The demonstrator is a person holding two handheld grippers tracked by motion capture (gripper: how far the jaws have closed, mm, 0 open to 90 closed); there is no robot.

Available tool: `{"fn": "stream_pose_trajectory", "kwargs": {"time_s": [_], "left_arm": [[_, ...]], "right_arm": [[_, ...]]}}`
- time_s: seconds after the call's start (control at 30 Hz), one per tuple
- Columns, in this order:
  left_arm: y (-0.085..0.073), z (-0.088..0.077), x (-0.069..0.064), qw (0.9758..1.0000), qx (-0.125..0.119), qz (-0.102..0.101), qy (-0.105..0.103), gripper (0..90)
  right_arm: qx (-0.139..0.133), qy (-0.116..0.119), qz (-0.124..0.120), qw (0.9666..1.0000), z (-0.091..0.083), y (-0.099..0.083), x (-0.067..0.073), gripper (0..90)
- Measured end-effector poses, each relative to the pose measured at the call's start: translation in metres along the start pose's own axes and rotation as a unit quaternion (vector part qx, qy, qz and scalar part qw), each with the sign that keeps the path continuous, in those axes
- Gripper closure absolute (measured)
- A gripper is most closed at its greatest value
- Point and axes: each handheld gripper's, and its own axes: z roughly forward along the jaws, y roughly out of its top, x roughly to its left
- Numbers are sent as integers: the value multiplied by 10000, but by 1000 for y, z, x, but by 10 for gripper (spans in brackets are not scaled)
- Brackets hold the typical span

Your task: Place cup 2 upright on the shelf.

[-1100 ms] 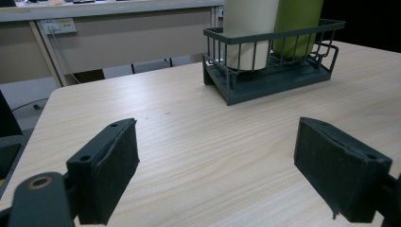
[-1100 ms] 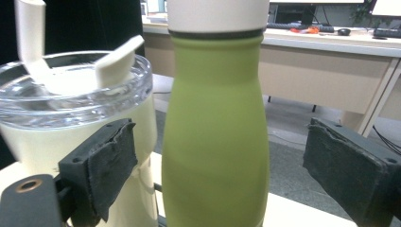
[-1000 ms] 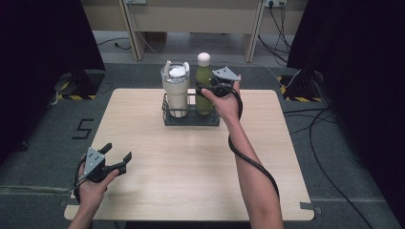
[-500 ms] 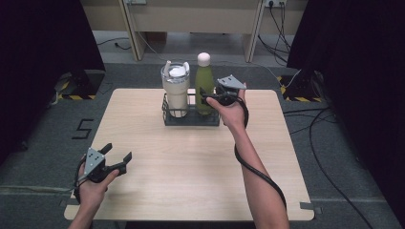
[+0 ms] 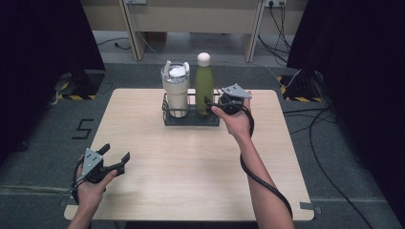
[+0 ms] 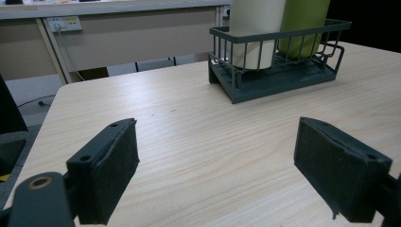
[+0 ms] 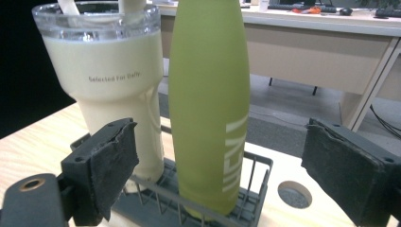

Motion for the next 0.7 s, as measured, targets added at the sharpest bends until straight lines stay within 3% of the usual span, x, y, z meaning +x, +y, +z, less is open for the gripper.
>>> {"fn": "stream_pose_trajectory", "kwargs": {"time_s": [0.47, 0.7], "left_arm": [[0, 1, -1, 10000, 9, 7, -13, 140], [1, 1, -1, 10000, -2, 14, -20, 140]], "right_arm": [[121, 70, 28, 9999, -21, -22, -5, 134], [139, -11, 8, 9999, -36, -34, -10, 133]]}}
